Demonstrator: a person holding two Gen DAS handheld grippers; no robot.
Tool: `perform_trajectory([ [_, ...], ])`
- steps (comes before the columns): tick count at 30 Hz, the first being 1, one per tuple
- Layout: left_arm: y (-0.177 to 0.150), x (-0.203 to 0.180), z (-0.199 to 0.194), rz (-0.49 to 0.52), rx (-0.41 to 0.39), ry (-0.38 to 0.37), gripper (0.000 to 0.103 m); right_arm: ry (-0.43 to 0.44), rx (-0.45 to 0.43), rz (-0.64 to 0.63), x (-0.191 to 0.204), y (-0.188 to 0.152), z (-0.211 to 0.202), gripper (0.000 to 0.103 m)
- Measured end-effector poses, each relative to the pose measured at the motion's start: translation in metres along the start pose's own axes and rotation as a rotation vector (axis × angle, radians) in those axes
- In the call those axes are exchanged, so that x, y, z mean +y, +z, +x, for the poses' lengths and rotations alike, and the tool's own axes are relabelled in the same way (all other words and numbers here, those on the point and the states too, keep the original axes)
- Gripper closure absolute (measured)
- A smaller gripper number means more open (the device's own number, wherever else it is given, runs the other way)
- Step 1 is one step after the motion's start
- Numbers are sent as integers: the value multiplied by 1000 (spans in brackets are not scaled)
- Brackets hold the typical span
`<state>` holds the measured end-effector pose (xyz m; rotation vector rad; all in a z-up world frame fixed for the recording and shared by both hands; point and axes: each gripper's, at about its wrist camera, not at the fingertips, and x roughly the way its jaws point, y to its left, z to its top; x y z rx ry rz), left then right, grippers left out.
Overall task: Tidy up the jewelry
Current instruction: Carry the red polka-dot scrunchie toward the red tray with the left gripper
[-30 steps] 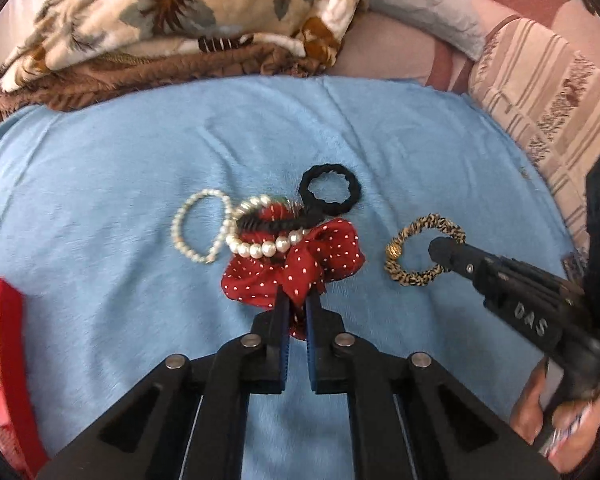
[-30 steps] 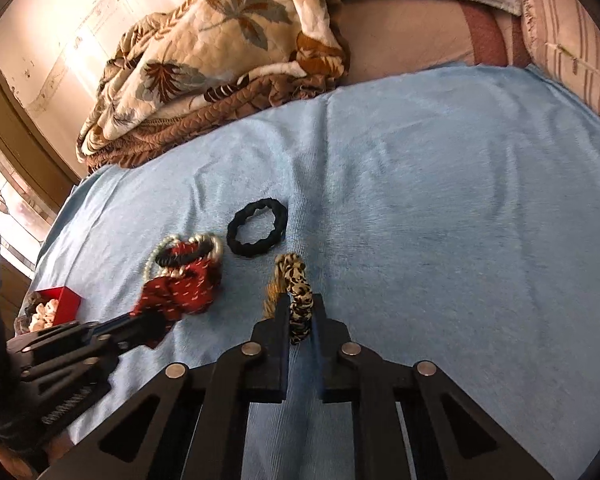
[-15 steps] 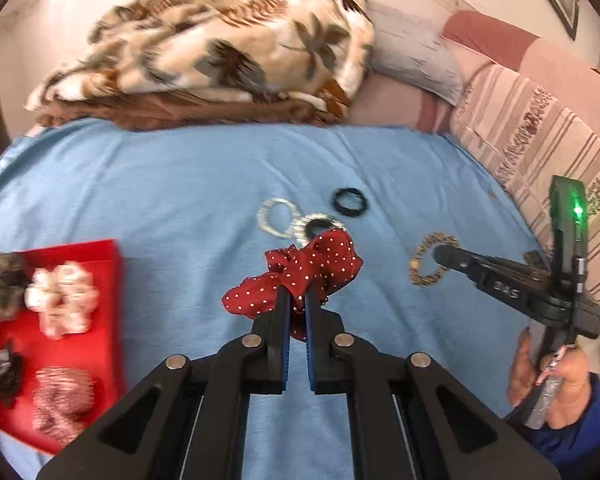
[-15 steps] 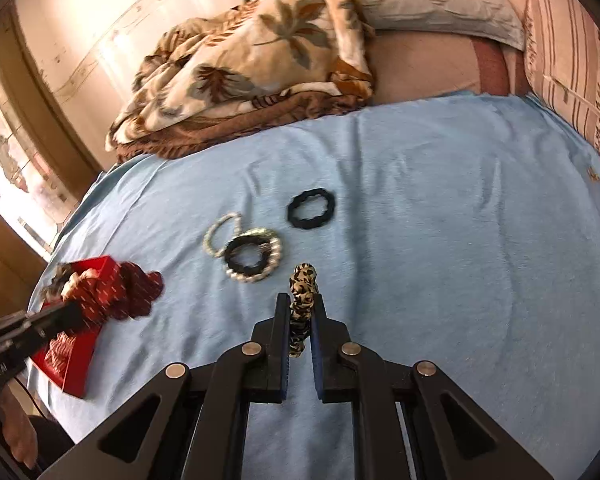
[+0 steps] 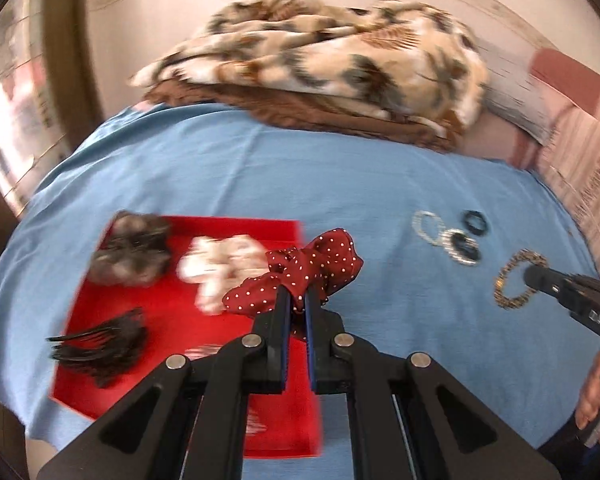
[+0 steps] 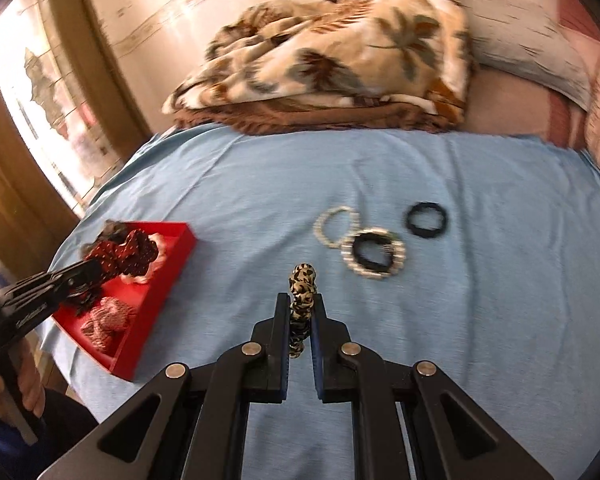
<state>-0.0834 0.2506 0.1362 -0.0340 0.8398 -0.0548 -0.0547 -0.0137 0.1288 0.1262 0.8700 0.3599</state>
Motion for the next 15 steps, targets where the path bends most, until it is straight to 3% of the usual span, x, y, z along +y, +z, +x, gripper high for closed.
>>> perform_trajectory([
  [6,-1,56,7,-59,18,89,97,79,38,-68,58,7,26,93],
  [15,-12,109,15,-172,40,103,97,185,82,-172,138,15,61,93],
])
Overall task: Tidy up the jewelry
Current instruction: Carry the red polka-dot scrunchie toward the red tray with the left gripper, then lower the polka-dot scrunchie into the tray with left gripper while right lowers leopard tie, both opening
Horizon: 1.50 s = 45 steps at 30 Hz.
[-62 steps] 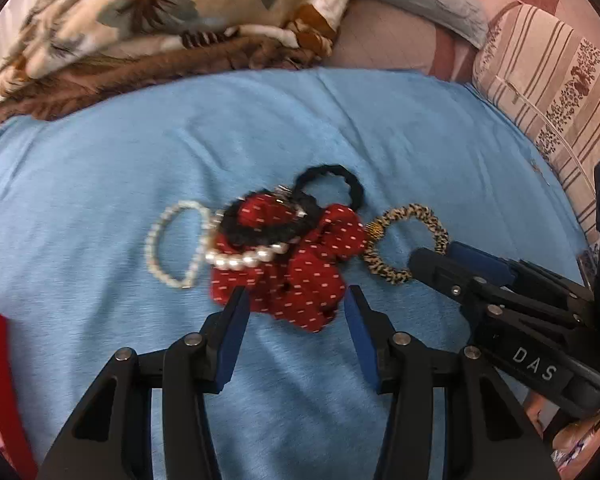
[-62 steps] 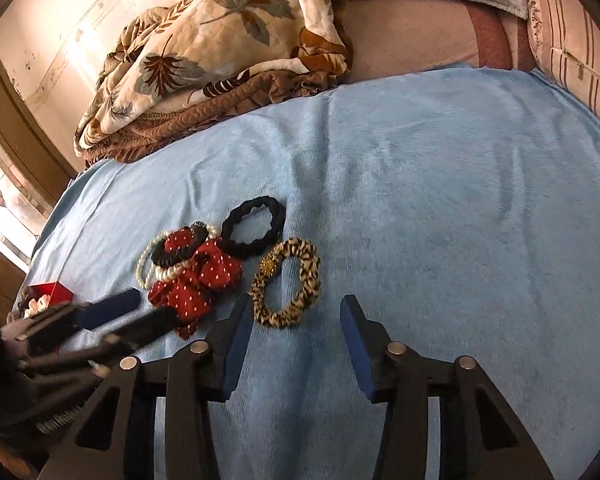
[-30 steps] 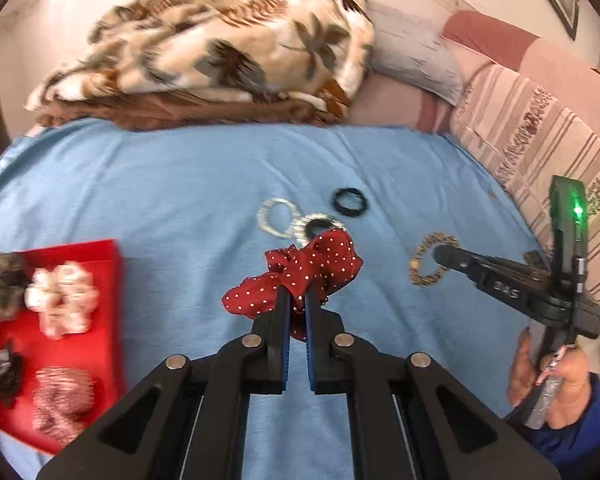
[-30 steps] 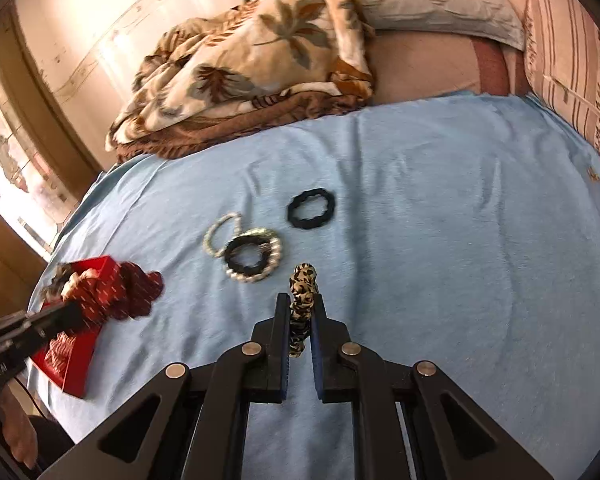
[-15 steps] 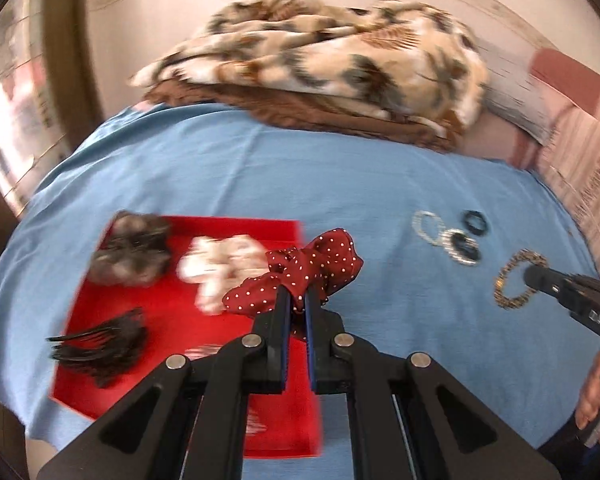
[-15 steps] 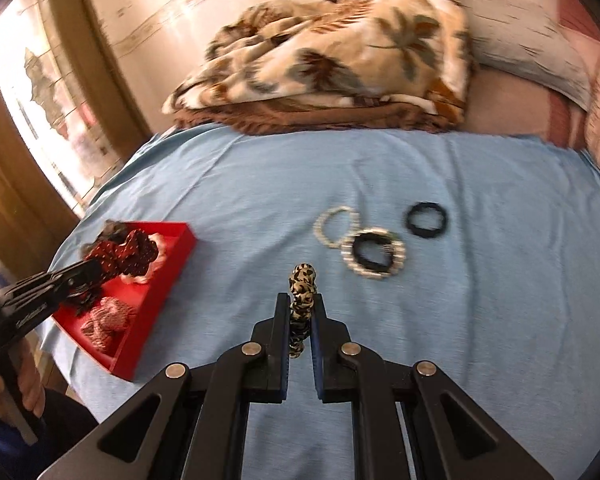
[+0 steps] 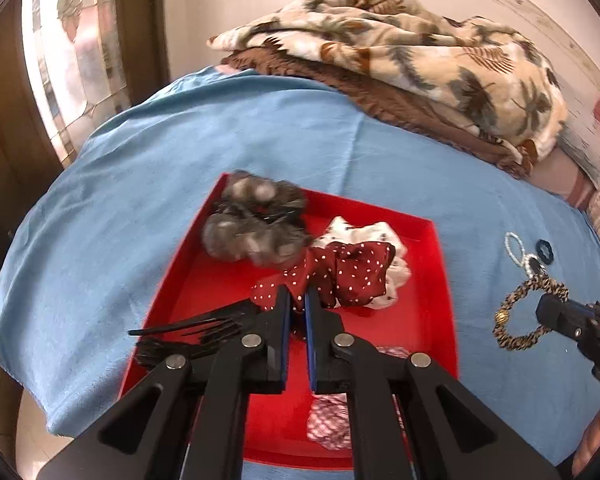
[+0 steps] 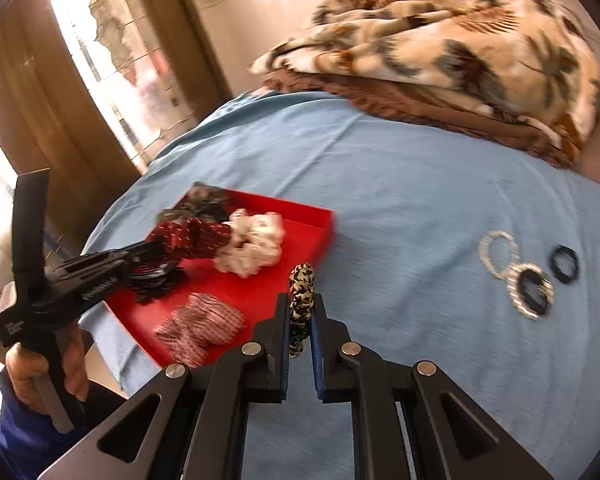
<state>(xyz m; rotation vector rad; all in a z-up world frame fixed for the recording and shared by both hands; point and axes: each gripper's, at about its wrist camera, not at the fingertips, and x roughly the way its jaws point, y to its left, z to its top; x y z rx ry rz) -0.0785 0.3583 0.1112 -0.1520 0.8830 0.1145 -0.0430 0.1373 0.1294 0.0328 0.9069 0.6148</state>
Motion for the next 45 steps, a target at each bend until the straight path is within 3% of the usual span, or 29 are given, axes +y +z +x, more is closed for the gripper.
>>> perform_trajectory([
  [6,4,22,10,-71,19,-4,97,61,40,-21,26,12,33,93],
  [15,1,32,14,-99,45,4,97,68,120,-12,32,12,77,93],
  [22,-5,27,13,-48,74,20,97,44,151,-6,27,10,91,92],
  [38,-7,22,6,2,43,2,96,3,168,-40,29,3,99,92],
  [43,-6,19,0,19,23,-6,92,-2,154,-60,36,0,94,92],
  [45,-5,18,-2,21,14,-13,82,-2,149,-66,38,-2,91,90],
])
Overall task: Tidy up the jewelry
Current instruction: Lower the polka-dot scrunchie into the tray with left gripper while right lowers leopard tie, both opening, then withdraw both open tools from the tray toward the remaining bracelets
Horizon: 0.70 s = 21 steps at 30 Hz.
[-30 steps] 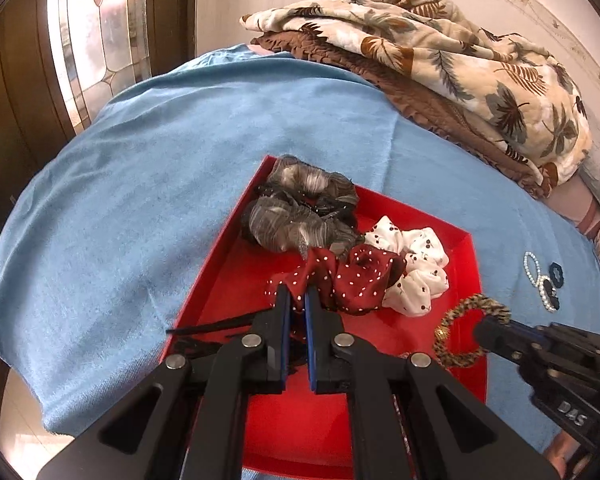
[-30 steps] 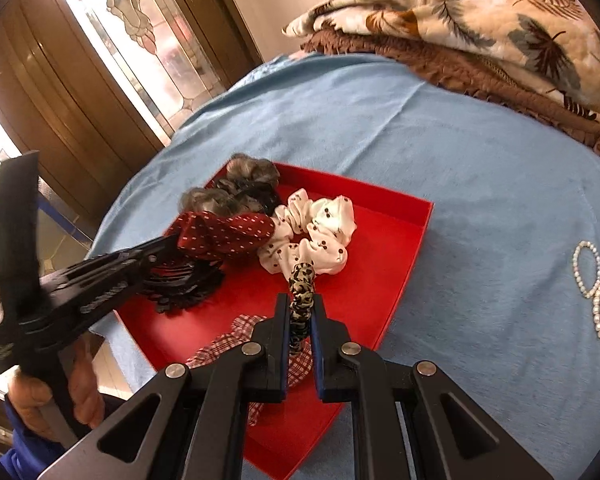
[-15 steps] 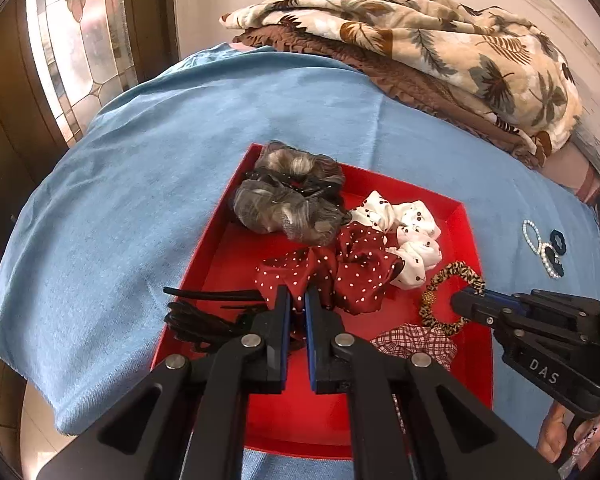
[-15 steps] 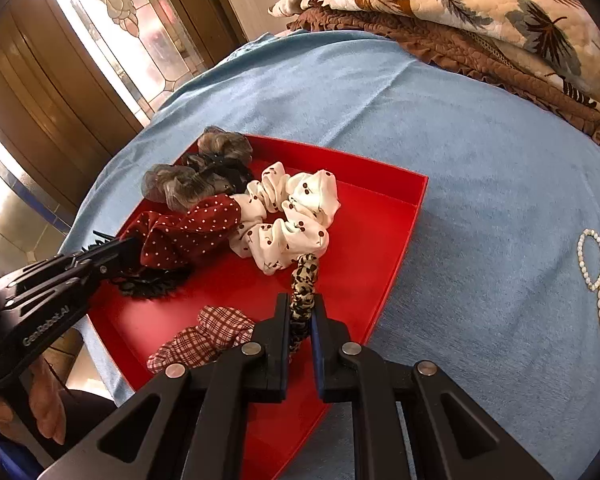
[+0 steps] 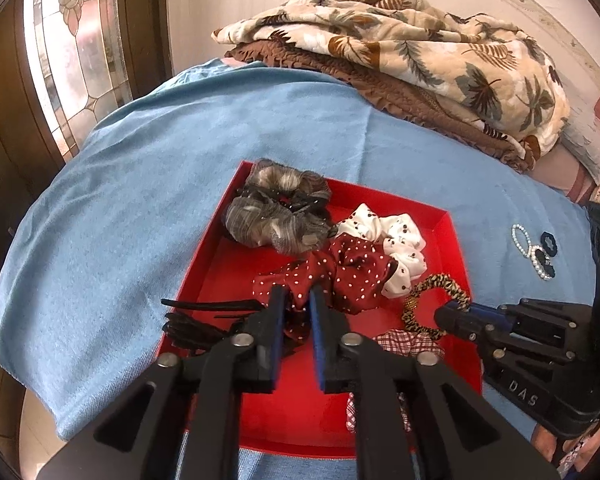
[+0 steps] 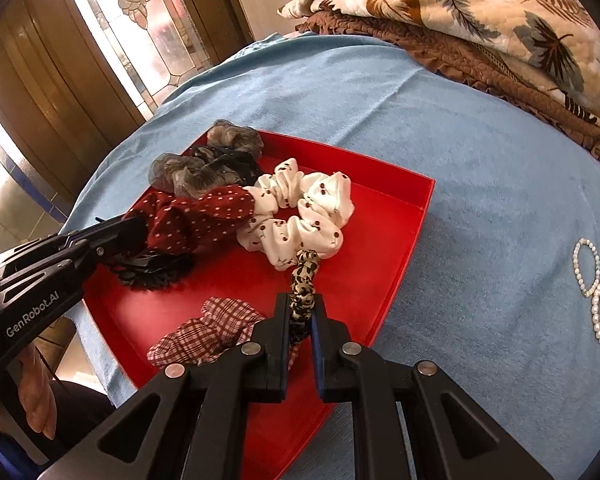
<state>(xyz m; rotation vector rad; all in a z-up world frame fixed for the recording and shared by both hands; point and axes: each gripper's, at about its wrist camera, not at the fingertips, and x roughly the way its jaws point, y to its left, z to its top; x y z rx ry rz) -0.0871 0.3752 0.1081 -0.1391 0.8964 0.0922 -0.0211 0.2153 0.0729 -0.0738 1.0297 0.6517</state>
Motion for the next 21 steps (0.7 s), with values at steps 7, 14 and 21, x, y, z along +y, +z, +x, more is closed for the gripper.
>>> perform_trajectory([
  [7,1,8,-13,-47,-61,-9,54,-25,-21,-7,5,-6,-5,62],
  [14,2,11,-12,-67,-75,87,51,-26,-45,-1,8,-10,-18,59],
  [21,0,5,-11,-23,-91,198,51,-34,-73,-16,15,-20,-35,55],
])
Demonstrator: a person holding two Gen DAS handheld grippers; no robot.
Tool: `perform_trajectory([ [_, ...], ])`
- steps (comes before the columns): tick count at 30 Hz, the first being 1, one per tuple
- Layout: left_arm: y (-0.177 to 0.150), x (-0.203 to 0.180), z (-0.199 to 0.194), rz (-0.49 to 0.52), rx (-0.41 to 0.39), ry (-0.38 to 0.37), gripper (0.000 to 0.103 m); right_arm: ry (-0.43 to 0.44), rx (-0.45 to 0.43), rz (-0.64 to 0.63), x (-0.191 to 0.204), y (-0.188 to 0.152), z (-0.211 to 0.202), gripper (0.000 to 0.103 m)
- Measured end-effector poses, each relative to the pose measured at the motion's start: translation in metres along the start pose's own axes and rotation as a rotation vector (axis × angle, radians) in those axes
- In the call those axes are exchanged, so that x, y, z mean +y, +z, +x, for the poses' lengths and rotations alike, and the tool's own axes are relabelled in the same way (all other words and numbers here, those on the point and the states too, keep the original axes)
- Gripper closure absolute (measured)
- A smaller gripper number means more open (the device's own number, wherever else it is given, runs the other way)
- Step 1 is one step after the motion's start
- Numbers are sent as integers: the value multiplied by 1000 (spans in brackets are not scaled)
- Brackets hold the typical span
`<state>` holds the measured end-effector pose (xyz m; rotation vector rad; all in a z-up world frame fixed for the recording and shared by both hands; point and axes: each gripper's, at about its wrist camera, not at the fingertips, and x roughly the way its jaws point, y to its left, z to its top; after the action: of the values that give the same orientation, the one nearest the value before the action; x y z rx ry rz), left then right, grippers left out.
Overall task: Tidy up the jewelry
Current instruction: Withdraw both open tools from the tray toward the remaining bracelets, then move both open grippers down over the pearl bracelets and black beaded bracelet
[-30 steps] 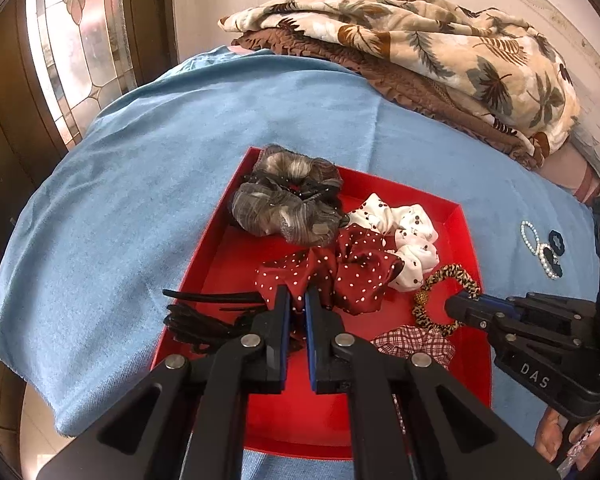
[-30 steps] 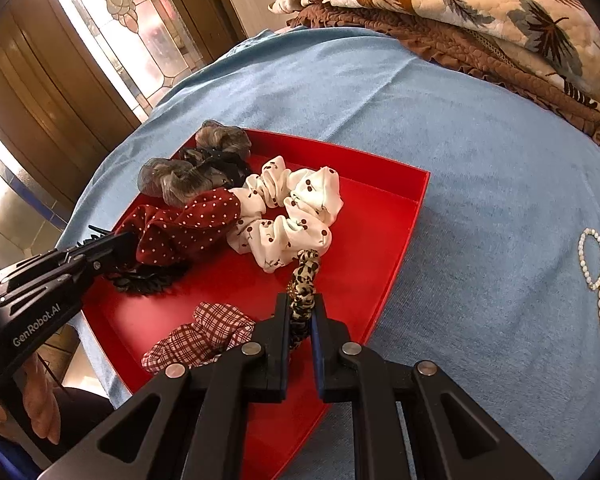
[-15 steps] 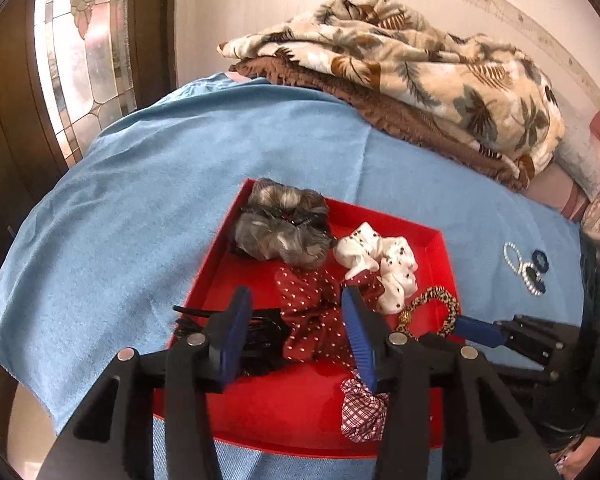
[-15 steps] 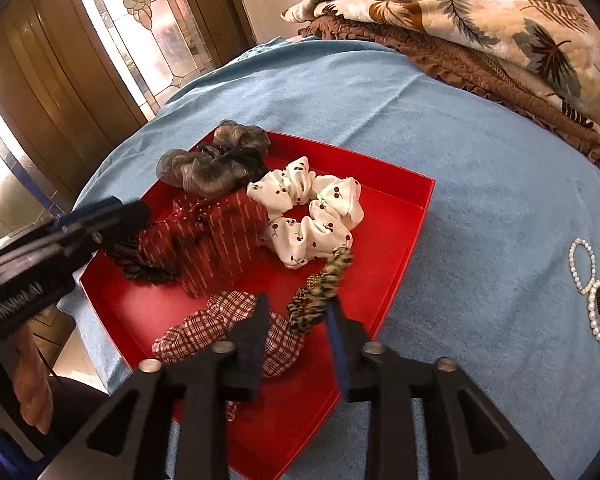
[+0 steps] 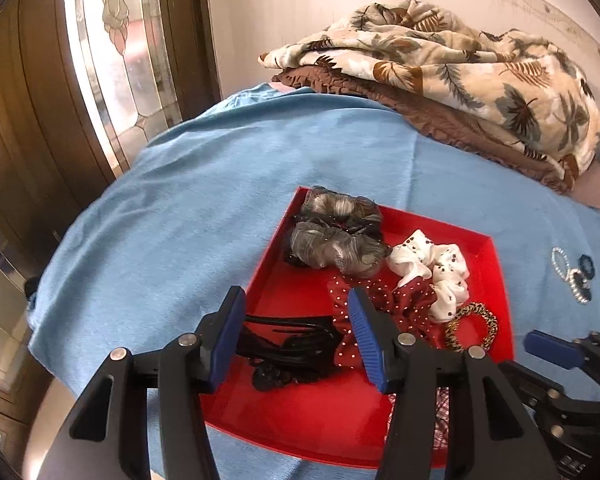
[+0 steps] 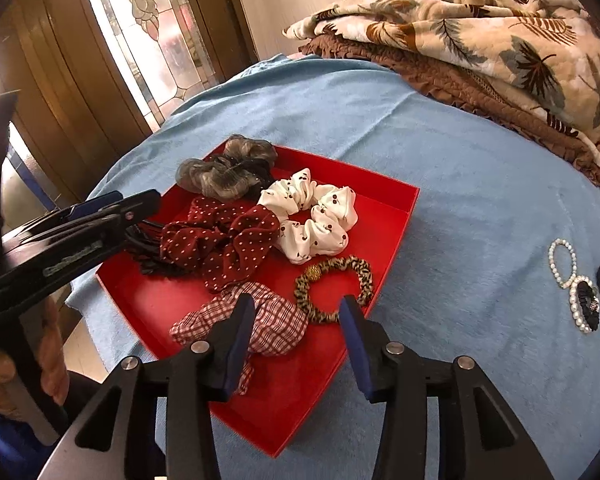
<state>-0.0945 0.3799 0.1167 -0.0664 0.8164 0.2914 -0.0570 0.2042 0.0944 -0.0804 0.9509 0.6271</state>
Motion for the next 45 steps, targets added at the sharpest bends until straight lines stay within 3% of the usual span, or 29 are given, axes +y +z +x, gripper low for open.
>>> perform_trajectory([
  [5,-2,-6,-4,29,-20,28,51,-20,-11,-3,0,-8,-11,54],
  [9,-4,-12,-8,37,-33,31,51,-54,-30,2,-5,-15,-22,48],
  [19,-24,-51,-32,109,-101,28,50,-179,-62,71,-41,-42,-52,43],
  [29,-48,-112,-72,196,-135,-78,49,-287,-100,176,-97,-83,-95,40],
  [40,-67,-173,-98,218,-147,-208,38,-393,-176,289,-151,-119,-148,36],
  [43,-66,-184,-103,218,-145,-211,27,-399,-195,316,-163,-127,-156,36],
  [45,-65,-190,-106,220,-143,-212,26,-400,-201,331,-169,-132,-161,35],
])
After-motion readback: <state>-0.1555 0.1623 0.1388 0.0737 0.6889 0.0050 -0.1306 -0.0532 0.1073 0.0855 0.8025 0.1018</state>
